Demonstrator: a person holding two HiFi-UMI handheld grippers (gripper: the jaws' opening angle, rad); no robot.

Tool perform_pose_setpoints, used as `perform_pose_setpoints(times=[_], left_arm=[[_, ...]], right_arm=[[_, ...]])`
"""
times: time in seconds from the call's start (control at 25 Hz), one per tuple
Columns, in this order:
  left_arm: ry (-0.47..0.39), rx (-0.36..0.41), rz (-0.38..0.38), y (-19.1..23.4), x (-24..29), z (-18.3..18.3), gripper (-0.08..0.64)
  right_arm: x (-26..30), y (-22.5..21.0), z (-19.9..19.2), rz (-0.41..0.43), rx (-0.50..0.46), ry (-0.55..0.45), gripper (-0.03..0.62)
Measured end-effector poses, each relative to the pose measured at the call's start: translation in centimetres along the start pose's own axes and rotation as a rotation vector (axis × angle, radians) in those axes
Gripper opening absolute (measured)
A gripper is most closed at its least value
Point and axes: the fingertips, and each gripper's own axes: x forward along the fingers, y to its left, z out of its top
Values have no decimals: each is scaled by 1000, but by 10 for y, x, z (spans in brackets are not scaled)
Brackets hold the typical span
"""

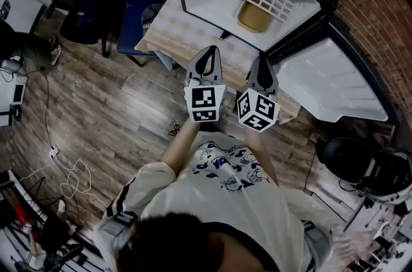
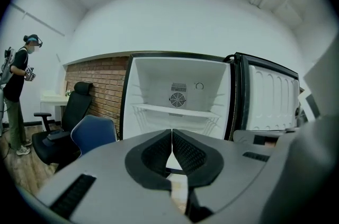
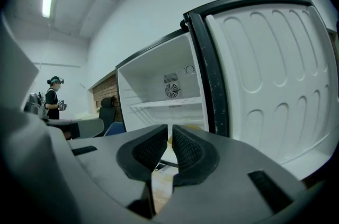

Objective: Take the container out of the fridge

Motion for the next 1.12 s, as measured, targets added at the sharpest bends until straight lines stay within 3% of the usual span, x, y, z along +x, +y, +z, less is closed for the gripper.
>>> perform_pose_setpoints(times=[0.36, 1.12], left_arm=[[50, -25, -72, 10, 73, -6, 20], [269, -112, -172, 8, 189, -51, 20]], right_arm=[[48, -7, 0, -52, 9, 12, 49], [113, -25, -7, -136, 18, 65, 49]])
